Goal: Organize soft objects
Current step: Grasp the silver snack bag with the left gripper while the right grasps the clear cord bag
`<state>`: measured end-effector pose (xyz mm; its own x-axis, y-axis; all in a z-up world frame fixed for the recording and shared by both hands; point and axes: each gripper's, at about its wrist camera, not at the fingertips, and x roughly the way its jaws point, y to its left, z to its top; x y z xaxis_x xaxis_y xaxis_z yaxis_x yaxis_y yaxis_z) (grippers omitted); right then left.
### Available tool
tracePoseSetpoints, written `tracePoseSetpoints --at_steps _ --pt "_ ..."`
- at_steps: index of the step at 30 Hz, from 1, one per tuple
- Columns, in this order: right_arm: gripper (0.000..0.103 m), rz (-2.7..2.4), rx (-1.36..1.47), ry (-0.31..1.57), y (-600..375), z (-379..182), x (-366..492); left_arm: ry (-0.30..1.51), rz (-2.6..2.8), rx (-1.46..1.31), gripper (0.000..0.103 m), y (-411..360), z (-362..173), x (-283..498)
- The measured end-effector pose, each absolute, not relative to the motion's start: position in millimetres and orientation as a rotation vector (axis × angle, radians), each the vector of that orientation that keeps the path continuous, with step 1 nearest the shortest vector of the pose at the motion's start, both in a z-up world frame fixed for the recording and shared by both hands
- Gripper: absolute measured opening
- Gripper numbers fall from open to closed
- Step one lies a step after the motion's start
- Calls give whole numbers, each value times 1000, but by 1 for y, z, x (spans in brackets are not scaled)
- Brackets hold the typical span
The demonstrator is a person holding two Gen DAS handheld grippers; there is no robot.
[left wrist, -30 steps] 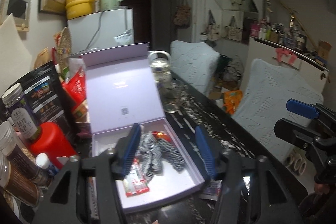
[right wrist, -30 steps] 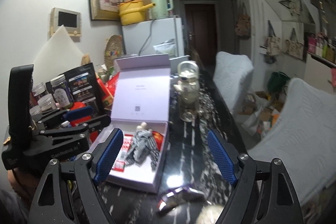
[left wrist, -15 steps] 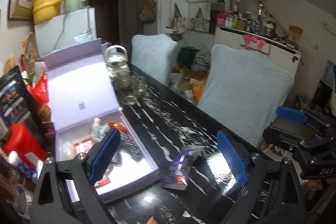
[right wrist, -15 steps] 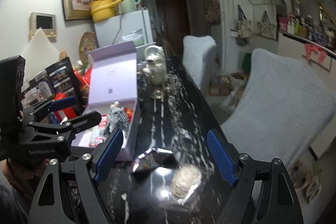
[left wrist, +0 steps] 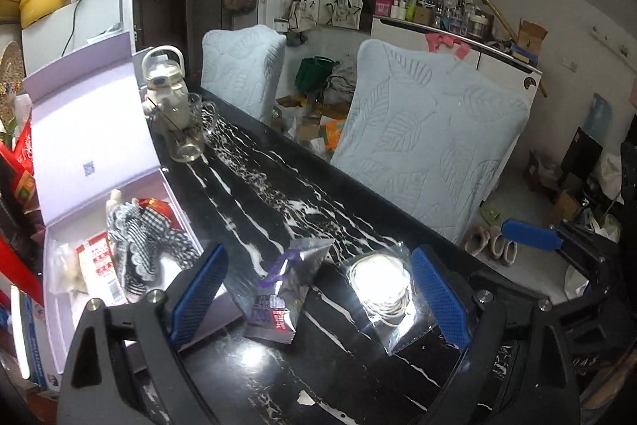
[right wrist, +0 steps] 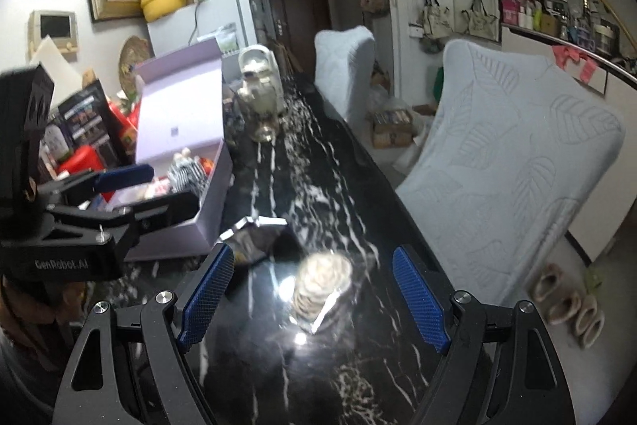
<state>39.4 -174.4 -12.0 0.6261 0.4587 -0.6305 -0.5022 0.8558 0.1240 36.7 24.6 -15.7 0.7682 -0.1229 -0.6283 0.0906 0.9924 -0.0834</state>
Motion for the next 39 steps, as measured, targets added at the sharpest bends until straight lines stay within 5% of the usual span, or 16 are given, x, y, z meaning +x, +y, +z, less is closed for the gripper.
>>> tracePoseSetpoints --at_steps 32,39 --pt "84 559 -279 955 -120 -122 102 810 -24 -119 94 34 -73 53" --pt "40 603 -223 905 -137 -115 105 826 -47 -121 94 32 -81 68"
